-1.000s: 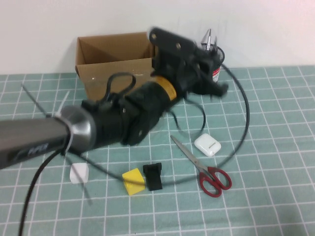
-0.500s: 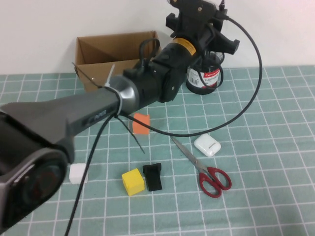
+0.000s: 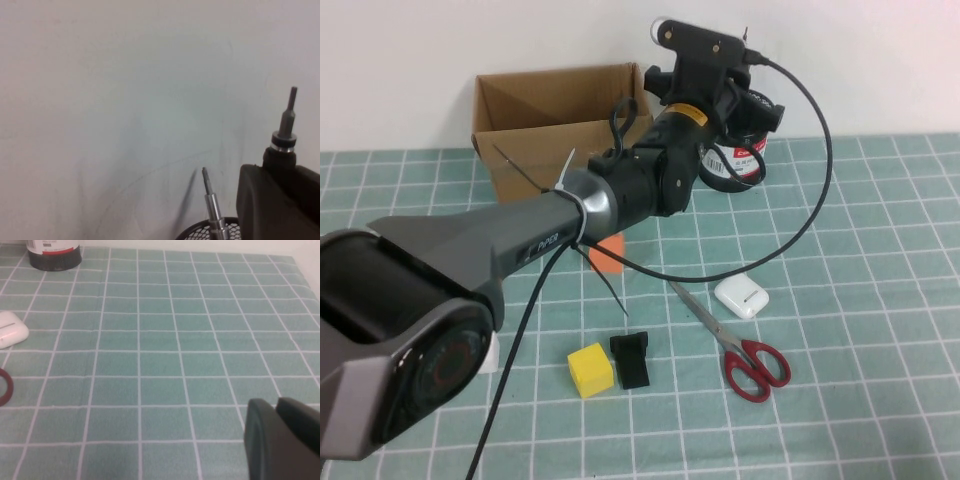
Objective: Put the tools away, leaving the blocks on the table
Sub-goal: Place the long Screwdriver into the round holder
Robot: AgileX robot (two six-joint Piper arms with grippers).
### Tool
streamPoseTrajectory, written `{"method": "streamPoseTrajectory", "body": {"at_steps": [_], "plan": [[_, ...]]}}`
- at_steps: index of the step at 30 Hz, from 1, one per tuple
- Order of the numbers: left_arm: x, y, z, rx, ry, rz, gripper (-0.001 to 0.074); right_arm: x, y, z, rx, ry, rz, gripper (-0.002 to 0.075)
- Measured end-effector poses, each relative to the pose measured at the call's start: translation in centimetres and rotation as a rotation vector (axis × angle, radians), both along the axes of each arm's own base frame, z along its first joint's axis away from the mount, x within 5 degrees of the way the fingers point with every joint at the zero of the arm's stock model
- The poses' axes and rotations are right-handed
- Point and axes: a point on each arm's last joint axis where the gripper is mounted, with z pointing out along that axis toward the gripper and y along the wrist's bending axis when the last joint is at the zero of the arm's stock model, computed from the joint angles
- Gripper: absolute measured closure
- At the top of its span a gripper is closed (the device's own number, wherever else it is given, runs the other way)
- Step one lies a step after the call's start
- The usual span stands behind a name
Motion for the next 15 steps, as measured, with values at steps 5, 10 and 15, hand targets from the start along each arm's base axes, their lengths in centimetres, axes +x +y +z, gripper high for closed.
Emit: {"method": "streamPoseTrajectory", "body": {"at_steps": [5,10,15], "plan": [[0.0,0.0,-0.2,0.038,-0.002,-0.002,0.0665,0.0,0.0,0.0,0.0,0.0,0.0,0.0734],[-0.2,-0.1,-0.7,0.078,0.057,-0.024,0.0554,0.0,0.0,0.0,0.0,0.0,0.0,0.0734],[-0.6,0.0,0.6,0.08,0.104,-0.046,0.0384,0.0,0.0,0.0,0.0,0.0,0.0,0.0734]]}}
